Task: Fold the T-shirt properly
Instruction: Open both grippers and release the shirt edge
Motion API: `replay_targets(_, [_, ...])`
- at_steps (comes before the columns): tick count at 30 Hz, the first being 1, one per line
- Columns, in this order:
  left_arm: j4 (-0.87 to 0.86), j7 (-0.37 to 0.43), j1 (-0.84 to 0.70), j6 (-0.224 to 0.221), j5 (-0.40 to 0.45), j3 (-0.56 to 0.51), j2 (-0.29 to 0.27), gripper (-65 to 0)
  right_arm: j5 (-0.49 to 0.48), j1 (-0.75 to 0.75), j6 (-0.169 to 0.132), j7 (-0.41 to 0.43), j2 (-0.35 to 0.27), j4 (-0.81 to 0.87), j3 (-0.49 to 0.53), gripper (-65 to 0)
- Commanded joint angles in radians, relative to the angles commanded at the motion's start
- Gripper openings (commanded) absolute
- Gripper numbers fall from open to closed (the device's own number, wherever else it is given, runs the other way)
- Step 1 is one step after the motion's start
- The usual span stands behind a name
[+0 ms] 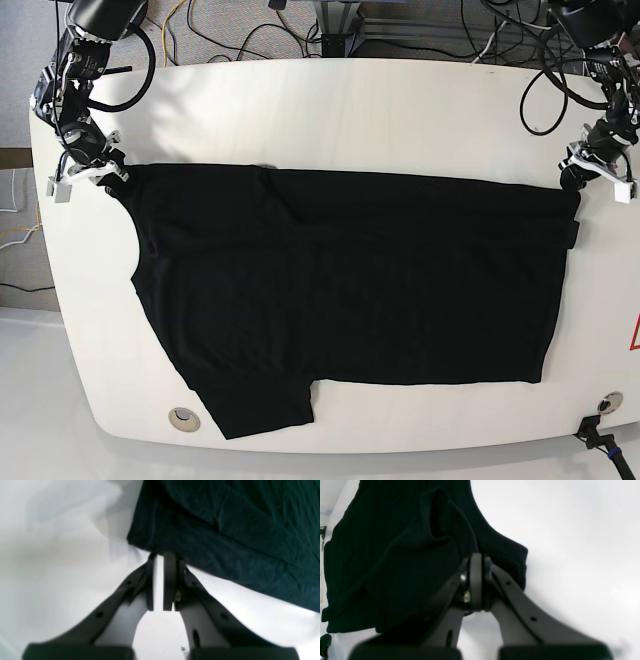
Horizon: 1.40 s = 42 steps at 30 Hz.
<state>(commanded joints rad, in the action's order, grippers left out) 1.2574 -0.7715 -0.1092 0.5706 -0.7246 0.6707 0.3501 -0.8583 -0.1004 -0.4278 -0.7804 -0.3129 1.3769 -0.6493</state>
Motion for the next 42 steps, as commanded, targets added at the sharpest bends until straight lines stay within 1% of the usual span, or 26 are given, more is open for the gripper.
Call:
replay_targets(2, [-0.003,-0.005,0.003,-0.001,0.004,-0.004,-0.002,-62.9,0.001,0.002,0.002,0.001,-0.001,-0.004,0.003,-65.0])
replay_targets(3, [-0.006,0.031,0.002,-0.018,0.013,0.001,-0.001,-63.2,-0.004,-0.002,0.005,0.010,-0.003,-0.007,-0.006,-65.0])
replay_targets(4, [-0.008,0.042,0.006,-0.018,0.010,-0.001,0.001,-63.6,-0.005,-0.003,0.003,0.008,-0.003,-0.008,-0.007,-65.0])
replay_targets(7, [-0.009,0.058,0.012,-0.022,0.009,-0.009,0.000,-63.9,-0.008,-0.005,0.002,0.005,-0.004,-0.008,-0.005,-65.0])
replay_targets(9, [-0.008,0.063,0.014,-0.027,0.010,-0.025,0.002,-62.7,-0.004,-0.006,0.001,0.007,-0.003,-0.005,-0.004,-65.0])
replay_targets(10, [-0.004,0.071,0.015,-0.031,0.009,-0.038,0.003,-61.6,-0.005,-0.008,0.002,0.008,-0.004,-0.003,-0.005,-65.0])
replay_targets(13, [0.000,0.076,0.015,-0.036,0.013,-0.088,0.007,-50.1,-0.007,-0.008,0.001,0.006,-0.004,-0.005,-0.004,-65.0])
replay_targets(15, [0.004,0.080,0.022,-0.038,0.027,-0.124,0.009,-46.1,-0.006,-0.010,0.000,0.009,-0.005,-0.005,-0.006,-65.0])
replay_targets(19, [-0.002,0.099,0.041,-0.046,0.091,-0.203,0.014,-43.1,-0.007,-0.009,0.002,0.012,-0.005,-0.006,-0.005,-65.0])
replay_targets(21, [-0.011,0.106,0.053,-0.047,0.119,-0.239,0.020,-43.5,-0.008,-0.009,0.001,0.015,-0.006,-0.004,-0.005,-65.0])
replay_targets(25, [-0.023,0.123,0.076,-0.055,0.167,-0.290,0.033,-47.3,-0.012,-0.011,-0.001,0.015,-0.006,-0.010,-0.007,-65.0])
replay_targets(29, [-0.020,0.150,0.079,-0.064,0.190,-0.324,0.049,-55.1,-0.012,-0.009,-0.003,0.017,-0.006,-0.008,-0.005,-65.0])
replay_targets(32, [-0.022,0.157,0.081,-0.073,0.195,-0.333,0.053,-58.6,-0.007,-0.006,-0.004,0.019,-0.009,-0.011,0.000,-65.0])
replay_targets(33, [-0.028,0.120,0.070,-0.087,0.206,-0.325,0.047,-53.1,-0.006,-0.010,0.010,0.025,-0.005,0.000,-0.005,-65.0])
replay_targets(37, [-0.029,0.122,0.056,-0.085,0.209,-0.321,0.051,-52.6,0.001,-0.021,0.014,0.042,-0.005,-0.007,0.002,-65.0])
replay_targets(42, [-0.025,0.135,0.004,-0.086,0.215,-0.319,0.056,-51.7,0.003,-0.073,0.011,0.073,-0.007,-0.007,0.022,-65.0])
